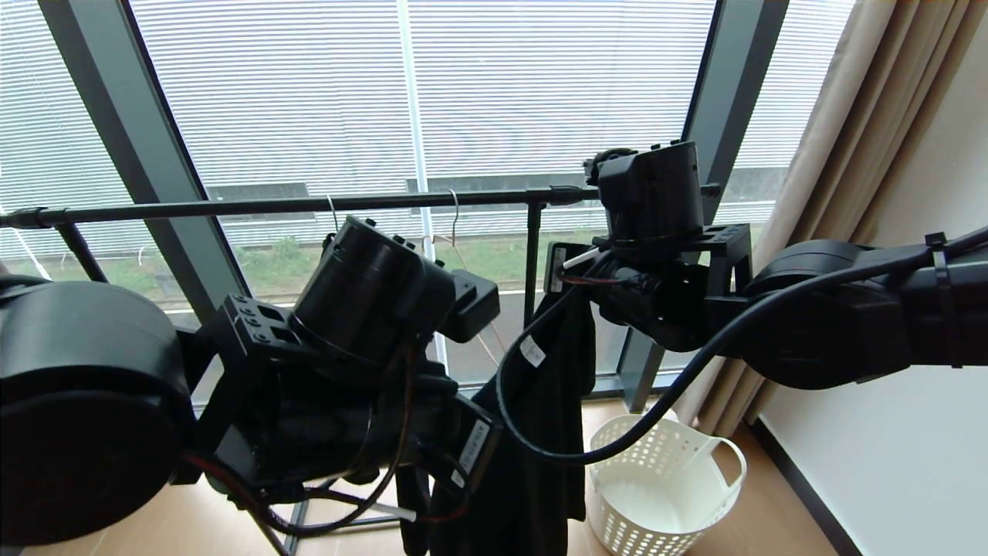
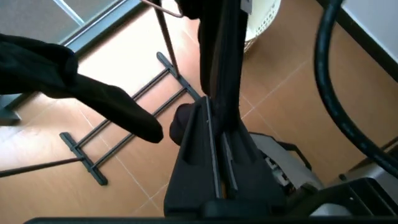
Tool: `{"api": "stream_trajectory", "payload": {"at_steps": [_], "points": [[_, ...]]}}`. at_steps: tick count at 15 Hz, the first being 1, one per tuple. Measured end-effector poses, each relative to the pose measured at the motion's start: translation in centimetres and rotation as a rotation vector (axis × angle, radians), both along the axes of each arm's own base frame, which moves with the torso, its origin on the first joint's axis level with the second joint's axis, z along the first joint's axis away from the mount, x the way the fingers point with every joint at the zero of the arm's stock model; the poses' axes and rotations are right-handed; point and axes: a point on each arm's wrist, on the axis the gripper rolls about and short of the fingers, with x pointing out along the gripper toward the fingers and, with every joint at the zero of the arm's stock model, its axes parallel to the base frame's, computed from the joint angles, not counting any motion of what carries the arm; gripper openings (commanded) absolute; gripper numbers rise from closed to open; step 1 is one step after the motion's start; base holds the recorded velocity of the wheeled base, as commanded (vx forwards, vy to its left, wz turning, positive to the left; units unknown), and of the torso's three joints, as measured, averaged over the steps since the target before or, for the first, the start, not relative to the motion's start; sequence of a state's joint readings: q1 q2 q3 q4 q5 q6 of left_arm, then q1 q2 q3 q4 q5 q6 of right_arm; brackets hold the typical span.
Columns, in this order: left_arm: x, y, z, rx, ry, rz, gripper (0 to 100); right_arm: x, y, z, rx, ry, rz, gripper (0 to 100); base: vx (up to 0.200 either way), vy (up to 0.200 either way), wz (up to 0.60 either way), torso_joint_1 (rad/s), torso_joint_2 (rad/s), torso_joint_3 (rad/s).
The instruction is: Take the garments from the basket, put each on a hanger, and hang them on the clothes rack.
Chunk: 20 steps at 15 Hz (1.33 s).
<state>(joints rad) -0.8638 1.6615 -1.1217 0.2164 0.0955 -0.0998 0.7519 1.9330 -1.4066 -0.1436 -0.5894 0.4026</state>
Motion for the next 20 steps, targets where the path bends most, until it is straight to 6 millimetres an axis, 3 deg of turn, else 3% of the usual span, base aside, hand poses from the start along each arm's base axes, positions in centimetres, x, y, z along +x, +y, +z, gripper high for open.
{"api": "stream_trajectory", "payload": {"at_steps": [4,12,15,20], "points": [[-1.8,-1.8,0.3,-0.115,0.076,-0.083,0,-0.4,0.9,-0.1,0.02,0.002,0.018,0,0.0,0.0,0.0,0.0,0.0,0.0],[-2.5,-2.7,0.7,-0.191,0.098,-0.097,0,-0.8,1.4,0.1,0.05,0.002,0.027,0,0.0,0.0,0.0,0.0,0.0,0.0],[-1.9,-2.3,0.5,-0.191,0.102,-0.058,0,-0.7,0.9,0.4,0.054,-0.003,0.016,0,0.0,0.0,0.0,0.0,0.0,0.0],[2.2,1.4,0.2,-0.175,0.077,0.115,0,-0.5,-2.2,1.9,0.045,-0.002,-0.041,0,0.0,0.0,0.0,0.0,0.0,0.0]]}}
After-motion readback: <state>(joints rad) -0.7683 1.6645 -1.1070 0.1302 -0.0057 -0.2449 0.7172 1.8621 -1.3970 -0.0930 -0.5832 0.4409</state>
